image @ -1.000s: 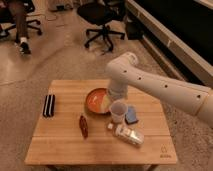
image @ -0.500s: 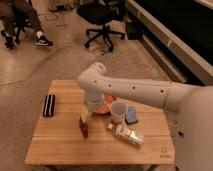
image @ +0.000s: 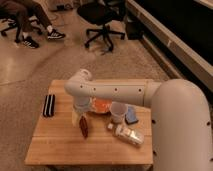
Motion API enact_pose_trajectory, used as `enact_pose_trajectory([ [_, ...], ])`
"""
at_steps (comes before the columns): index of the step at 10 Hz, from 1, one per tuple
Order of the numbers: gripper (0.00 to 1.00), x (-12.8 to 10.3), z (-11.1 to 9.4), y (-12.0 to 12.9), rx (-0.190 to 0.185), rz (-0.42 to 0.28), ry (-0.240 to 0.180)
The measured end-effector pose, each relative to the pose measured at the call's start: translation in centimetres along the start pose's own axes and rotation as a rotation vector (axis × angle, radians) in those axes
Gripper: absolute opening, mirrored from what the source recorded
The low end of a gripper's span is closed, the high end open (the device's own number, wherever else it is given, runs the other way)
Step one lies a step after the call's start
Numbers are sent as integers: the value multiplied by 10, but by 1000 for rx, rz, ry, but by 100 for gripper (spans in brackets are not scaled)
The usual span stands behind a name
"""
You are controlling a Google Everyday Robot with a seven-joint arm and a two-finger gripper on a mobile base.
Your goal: Place the pepper in the ceramic bowl
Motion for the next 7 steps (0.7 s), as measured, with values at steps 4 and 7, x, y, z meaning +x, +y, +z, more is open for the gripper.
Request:
enact_pose_trajectory([
  [4, 80, 3, 36, 9, 11, 20, -24],
  [7, 78, 1, 54, 23, 4, 41, -37],
])
